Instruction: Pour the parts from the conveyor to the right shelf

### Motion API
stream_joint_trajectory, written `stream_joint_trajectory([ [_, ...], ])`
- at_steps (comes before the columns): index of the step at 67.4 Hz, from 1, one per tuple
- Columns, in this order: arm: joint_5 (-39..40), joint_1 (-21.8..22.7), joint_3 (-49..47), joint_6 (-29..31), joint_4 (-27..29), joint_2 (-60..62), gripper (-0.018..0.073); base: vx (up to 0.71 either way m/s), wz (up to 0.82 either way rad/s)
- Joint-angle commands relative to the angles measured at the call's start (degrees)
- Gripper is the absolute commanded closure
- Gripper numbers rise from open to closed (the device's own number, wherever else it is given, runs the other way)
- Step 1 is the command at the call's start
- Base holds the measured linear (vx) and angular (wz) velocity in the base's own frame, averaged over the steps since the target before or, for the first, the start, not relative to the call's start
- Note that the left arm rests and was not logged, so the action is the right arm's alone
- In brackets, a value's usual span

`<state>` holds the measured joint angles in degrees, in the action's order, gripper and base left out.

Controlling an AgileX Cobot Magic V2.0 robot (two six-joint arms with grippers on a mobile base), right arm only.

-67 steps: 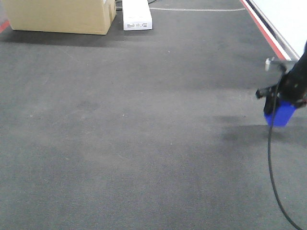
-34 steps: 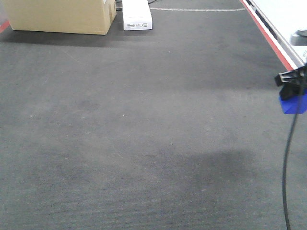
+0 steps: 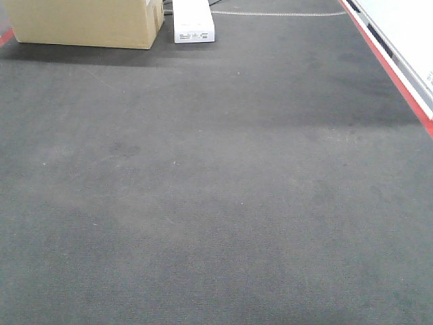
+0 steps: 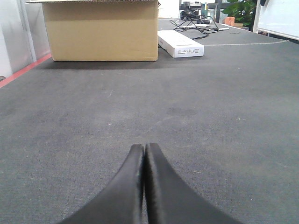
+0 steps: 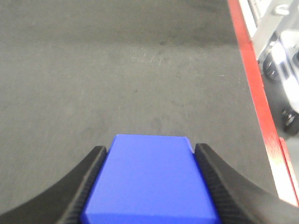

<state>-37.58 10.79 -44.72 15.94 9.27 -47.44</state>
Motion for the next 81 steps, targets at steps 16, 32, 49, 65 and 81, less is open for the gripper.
stream_joint_trajectory([
  [16,4.90,0.10,13.80,0.37,0.61,24.78,0.0565,0.00,0.00],
  [32,-0.67,-3.73,18.63,0.42,0.87,38.46,0.0565,0.00,0.00],
  [49,-3.47,-5.51,19.07,0.36,-0.11,42.89,0.0565,0.00,0.00],
  [65,-2.58,-5.51,19.07,0.04,0.18,42.89,0.0565,0.00,0.00],
  [81,1.39,-5.51,19.07,0.01,0.12,42.89,0.0565,0.00,0.00],
])
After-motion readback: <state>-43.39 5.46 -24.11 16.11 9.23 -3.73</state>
